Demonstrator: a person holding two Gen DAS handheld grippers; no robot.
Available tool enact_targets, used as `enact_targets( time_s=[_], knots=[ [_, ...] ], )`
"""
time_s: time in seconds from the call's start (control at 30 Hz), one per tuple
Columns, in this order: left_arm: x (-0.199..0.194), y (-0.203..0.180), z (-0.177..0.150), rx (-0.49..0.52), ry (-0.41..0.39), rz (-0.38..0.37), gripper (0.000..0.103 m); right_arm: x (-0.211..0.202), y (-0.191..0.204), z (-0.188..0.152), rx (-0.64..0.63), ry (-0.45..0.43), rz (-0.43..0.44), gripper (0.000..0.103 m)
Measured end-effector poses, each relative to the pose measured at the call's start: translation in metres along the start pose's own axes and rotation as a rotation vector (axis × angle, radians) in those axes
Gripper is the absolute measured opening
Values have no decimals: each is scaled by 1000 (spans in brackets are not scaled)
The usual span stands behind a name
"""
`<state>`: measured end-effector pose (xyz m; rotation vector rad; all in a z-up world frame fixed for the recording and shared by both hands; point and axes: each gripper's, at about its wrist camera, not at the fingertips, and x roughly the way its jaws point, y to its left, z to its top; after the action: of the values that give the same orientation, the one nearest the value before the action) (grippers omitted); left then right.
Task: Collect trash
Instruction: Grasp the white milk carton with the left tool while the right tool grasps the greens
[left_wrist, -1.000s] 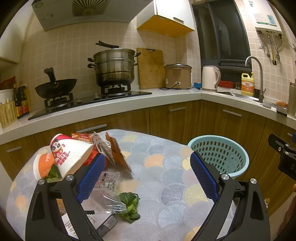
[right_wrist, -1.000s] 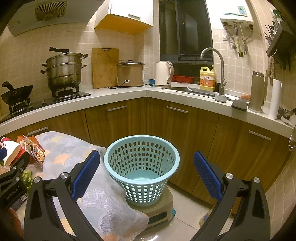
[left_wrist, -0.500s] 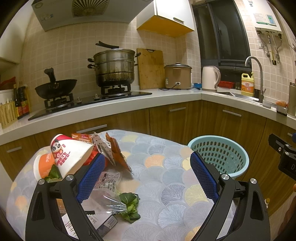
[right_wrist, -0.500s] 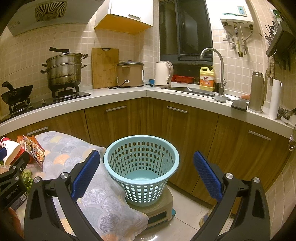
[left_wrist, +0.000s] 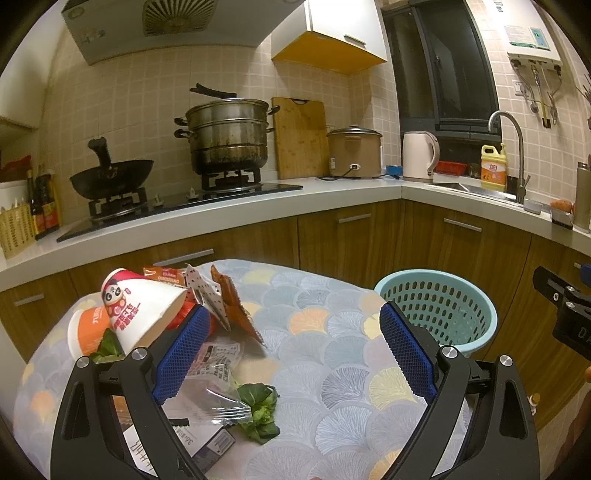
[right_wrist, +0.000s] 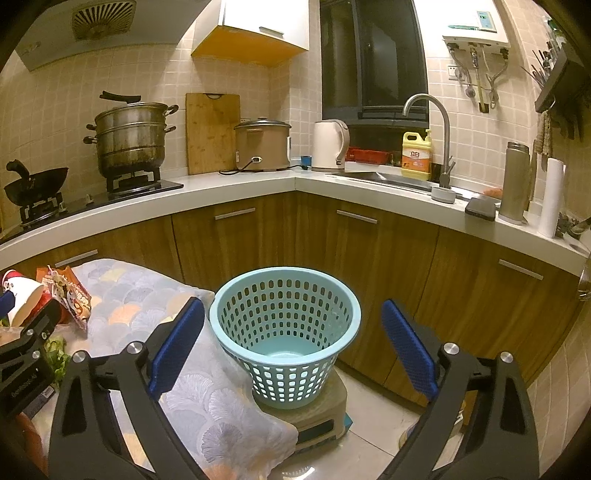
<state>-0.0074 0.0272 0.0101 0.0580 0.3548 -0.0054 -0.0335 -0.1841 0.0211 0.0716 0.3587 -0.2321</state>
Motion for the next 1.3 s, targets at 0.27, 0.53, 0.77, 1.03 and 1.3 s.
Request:
enact_targets(
  time_s=[0.27,0.53,0.77,1.03,1.3],
  knots=[
    [-21,-3,5,19,11,-9,91,-11,4,5,13,-4,49,90],
    [-65,50,0,-35,44,21,91,-23,25,5,-21,-3,141,90],
    [-86,121,-26,-86,115,68,90,-31,62,0,-88,14,245,78],
    [-53,157,-65,-80,344,-69,90,-32,105,-6,-148,84,425,69],
    [-18,146,-76,-52,441,-105,85,-13,141,-25,-278,215,572,69]
  ],
)
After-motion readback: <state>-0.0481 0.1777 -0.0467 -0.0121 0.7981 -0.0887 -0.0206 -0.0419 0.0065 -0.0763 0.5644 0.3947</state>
